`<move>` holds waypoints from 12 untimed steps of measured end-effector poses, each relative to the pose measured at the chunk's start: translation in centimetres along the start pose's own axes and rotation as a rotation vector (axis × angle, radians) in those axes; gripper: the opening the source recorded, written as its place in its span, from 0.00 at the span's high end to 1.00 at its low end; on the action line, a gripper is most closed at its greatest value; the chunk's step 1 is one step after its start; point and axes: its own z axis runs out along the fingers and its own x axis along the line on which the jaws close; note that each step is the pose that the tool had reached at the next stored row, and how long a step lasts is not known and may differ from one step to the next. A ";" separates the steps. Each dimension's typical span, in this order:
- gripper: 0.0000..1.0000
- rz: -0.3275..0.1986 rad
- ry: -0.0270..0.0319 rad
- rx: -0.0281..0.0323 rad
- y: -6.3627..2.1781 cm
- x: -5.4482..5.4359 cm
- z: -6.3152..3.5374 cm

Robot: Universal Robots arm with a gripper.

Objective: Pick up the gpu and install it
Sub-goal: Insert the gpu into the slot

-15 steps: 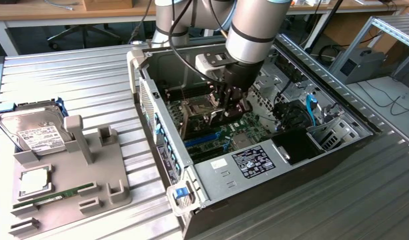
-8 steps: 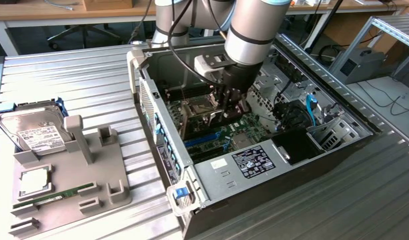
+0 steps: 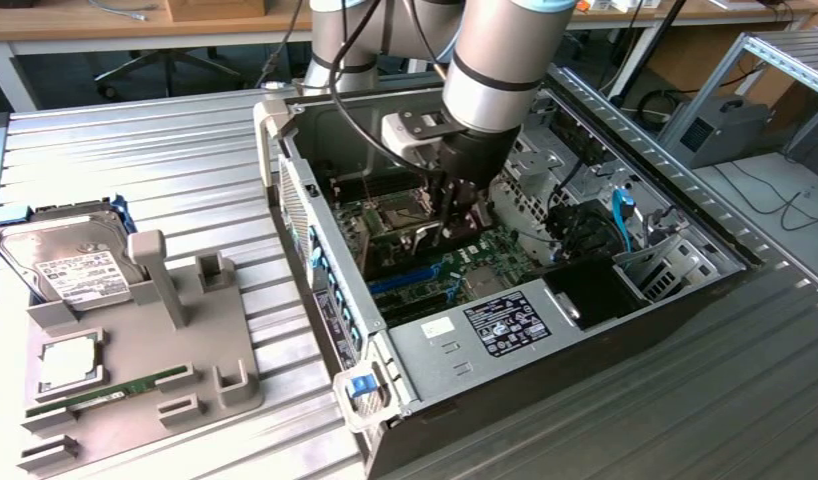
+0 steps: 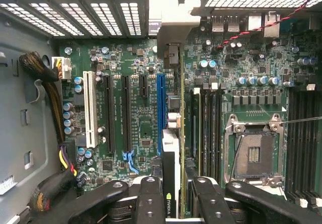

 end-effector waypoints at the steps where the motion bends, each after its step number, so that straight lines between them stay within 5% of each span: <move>1: 0.73 0.000 0.0001 0.0000 0.03 0.0 0.03; 12: 0.73 0.000 0.0000 0.0000 0.75 0.5 0.23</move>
